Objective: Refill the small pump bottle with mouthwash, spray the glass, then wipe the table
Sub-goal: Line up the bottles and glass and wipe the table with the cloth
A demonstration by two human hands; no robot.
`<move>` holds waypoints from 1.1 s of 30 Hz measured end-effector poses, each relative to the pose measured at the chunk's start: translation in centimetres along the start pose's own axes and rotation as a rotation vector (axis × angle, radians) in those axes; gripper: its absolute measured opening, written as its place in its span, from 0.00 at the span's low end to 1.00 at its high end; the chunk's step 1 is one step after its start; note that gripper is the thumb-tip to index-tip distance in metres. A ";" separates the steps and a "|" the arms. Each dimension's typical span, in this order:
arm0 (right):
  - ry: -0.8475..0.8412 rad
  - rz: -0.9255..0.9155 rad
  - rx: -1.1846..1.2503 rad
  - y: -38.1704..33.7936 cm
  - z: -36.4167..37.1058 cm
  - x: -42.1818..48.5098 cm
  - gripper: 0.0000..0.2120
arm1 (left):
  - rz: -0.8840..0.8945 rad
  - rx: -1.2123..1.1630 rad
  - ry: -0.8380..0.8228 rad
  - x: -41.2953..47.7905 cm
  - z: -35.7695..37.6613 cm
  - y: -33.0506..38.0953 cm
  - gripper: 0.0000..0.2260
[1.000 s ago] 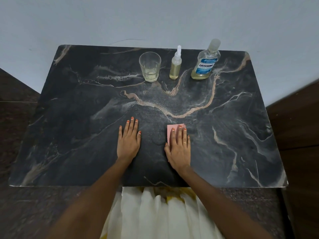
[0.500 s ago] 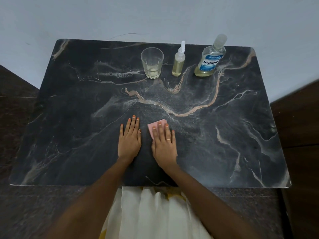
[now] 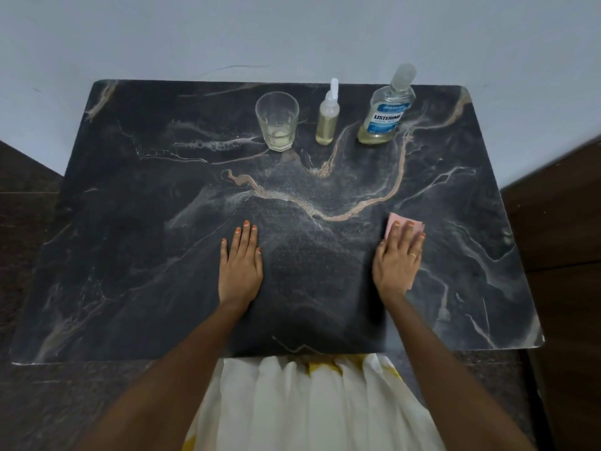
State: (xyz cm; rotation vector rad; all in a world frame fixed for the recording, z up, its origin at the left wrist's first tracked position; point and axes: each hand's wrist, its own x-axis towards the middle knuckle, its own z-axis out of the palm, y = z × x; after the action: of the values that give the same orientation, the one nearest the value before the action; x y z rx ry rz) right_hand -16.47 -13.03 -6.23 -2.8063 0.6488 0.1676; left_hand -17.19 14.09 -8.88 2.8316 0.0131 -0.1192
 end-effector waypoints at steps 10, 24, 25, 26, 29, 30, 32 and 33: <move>-0.162 -0.461 -0.047 -10.8 4.1 -3.4 0.26 | -0.006 0.019 -0.001 0.0 -0.1 0.1 0.22; -0.137 -0.456 -0.056 -10.5 4.2 -0.8 0.24 | 0.009 0.055 -0.007 -0.1 -0.2 0.0 0.25; -0.117 -0.408 -0.059 -9.5 3.8 0.3 0.24 | 0.008 0.051 -0.009 -0.1 -0.1 -0.1 0.25; -0.096 -0.356 -0.061 -8.3 3.3 1.3 0.24 | 0.007 0.047 -0.010 -0.1 -0.1 -0.1 0.25; -0.058 -0.188 -0.053 -4.9 1.8 4.0 0.24 | 0.003 0.043 -0.014 0.0 -0.2 0.0 0.24; -0.051 -0.138 -0.035 -4.1 1.4 4.5 0.24 | 0.003 0.044 -0.015 0.0 -0.2 0.1 0.24; -0.025 -0.082 0.002 -3.4 0.8 5.1 0.24 | 0.002 0.042 -0.018 0.0 -0.2 0.0 0.24; -0.017 -0.074 0.002 -3.5 0.8 5.1 0.23 | 0.001 0.040 -0.019 0.0 -0.2 0.0 0.24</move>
State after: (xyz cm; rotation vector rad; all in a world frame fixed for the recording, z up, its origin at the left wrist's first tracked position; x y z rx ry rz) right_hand -10.41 -11.91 -7.04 -2.8185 0.5397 0.1769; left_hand -17.19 14.13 -8.69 2.8704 0.0047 -0.1474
